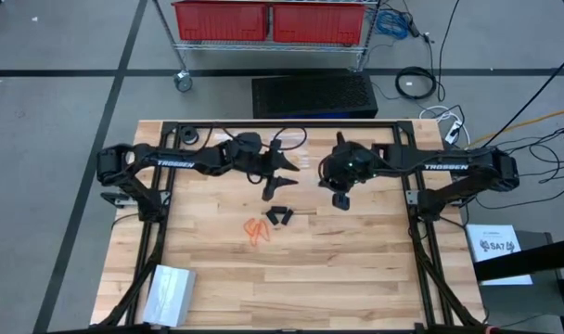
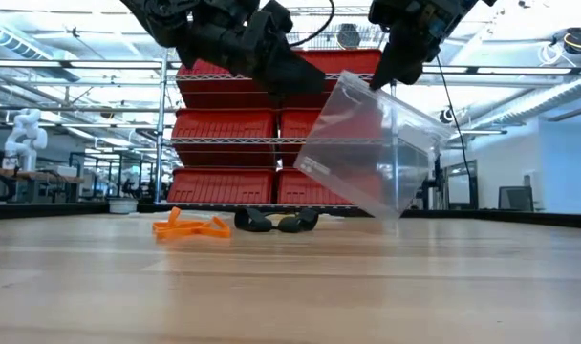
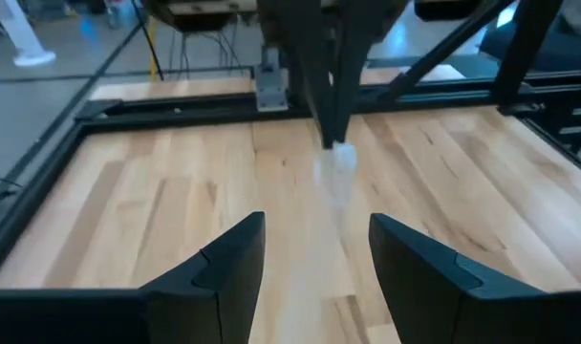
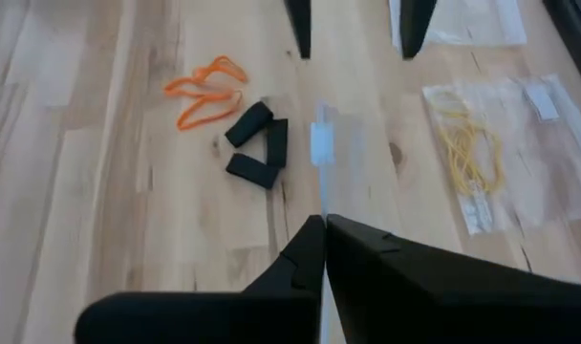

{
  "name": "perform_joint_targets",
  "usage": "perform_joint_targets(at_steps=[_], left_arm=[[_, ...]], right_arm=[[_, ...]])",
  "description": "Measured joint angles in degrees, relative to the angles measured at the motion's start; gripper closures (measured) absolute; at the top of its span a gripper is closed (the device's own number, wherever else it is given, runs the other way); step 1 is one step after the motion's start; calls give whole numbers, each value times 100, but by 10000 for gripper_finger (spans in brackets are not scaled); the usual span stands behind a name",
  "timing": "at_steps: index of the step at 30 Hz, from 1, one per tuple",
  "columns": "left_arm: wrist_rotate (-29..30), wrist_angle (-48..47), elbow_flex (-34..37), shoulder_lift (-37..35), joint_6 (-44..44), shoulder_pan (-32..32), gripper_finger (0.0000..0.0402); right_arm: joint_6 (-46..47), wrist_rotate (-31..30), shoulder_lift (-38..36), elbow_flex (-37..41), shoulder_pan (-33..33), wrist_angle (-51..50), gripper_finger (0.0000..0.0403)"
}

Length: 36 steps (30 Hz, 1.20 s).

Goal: Sort rubber bands
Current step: Open the right transparent zip bag

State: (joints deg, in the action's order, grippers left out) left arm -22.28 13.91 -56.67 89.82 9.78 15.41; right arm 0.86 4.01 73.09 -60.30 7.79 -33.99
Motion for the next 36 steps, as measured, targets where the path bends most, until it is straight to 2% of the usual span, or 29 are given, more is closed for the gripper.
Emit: perform_joint_targets(at_steps=[9, 14, 19, 32, 36], left_arm=[[5, -416, -314, 0, -45, -205, 207], [289, -399, -342, 9, -46, -220, 220], [293, -308, -344, 193, -44, -238, 236], [322, -51, -342, 285, -46, -259, 239], [509, 81, -342, 286, -44, -258, 263]], right_arm=[[-7, 2, -1, -4, -2, 174, 403], [-39, 2, -1, -4, -3, 257, 403], [-66, 2, 1, -4, -4, 255, 403], [-109, 6, 1, -6, -3, 250, 403], [-109, 6, 1, -6, -3, 249, 403]])
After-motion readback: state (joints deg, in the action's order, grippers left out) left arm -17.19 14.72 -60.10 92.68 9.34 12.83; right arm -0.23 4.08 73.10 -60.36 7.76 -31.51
